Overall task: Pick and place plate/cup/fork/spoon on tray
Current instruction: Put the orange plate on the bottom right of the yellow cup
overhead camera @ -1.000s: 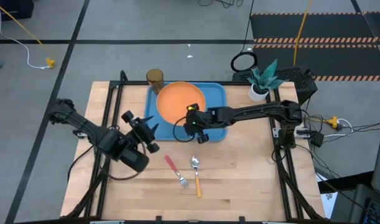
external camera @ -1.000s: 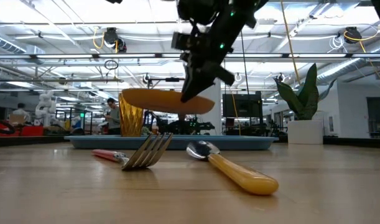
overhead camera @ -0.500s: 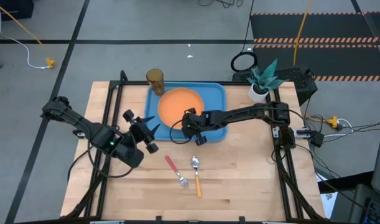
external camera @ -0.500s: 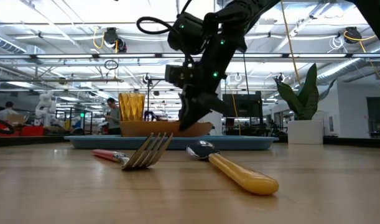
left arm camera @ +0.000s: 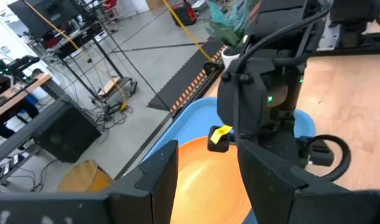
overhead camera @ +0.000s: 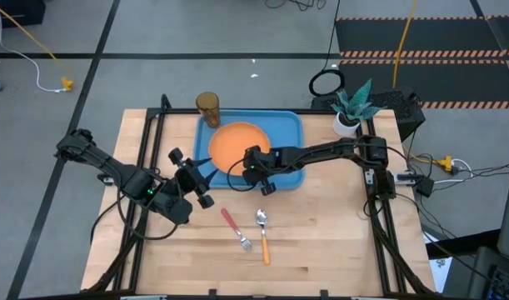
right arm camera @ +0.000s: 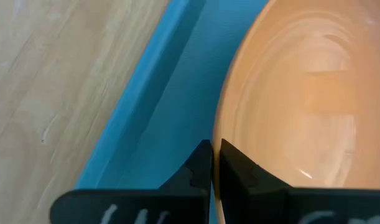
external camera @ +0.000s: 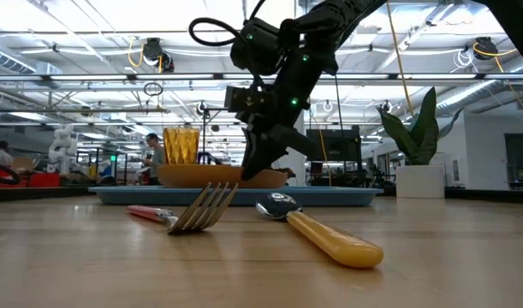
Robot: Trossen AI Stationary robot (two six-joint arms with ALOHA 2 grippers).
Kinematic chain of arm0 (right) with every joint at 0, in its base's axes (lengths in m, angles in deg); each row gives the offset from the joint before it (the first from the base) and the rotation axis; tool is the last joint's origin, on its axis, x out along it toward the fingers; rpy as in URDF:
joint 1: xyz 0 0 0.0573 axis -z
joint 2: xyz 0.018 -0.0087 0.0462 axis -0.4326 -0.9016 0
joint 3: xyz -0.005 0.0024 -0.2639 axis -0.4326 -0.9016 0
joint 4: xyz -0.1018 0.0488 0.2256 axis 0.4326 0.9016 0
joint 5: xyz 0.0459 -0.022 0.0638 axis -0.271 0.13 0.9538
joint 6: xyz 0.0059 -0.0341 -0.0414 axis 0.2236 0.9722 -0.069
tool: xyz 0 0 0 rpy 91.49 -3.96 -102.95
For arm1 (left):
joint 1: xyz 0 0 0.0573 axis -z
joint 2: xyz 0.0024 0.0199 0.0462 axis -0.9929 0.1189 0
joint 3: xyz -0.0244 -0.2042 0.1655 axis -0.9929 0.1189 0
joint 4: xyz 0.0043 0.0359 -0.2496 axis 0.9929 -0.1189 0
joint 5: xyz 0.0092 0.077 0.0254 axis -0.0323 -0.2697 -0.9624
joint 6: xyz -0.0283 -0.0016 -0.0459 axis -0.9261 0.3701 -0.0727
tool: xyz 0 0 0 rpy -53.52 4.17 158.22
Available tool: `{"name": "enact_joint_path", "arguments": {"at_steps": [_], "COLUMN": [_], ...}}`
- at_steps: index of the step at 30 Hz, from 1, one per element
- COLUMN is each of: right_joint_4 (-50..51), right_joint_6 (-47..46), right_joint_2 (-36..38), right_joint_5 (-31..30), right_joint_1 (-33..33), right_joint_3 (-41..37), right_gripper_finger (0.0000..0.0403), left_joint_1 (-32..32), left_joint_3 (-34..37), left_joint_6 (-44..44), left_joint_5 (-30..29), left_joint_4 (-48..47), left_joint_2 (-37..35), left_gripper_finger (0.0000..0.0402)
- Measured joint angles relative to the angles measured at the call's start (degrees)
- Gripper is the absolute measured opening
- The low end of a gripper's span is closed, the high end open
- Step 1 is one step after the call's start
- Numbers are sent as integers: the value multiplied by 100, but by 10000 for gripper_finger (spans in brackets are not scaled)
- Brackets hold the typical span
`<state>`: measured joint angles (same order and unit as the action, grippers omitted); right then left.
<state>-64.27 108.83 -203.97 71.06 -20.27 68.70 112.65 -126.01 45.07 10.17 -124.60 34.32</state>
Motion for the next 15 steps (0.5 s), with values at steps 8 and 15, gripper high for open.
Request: {"name": "enact_joint_path", "arguments": {"at_steps": [8, 15], "right_joint_4": [-3, -189], "right_joint_6": [21, 117], "right_joint_2": [-41, -42], "right_joint_5": [130, 131], "right_joint_1": [116, 110], "right_joint_3": [0, 0], "right_gripper_finger": [0, 18], "left_joint_1": [0, 0], "left_joint_3": [0, 0], "left_joint_6": [69, 243], "left_joint_5": [-1, 36], "left_joint_4": [46, 220], "left_joint_2": [0, 2], "left_gripper_finger": [170, 170]}}
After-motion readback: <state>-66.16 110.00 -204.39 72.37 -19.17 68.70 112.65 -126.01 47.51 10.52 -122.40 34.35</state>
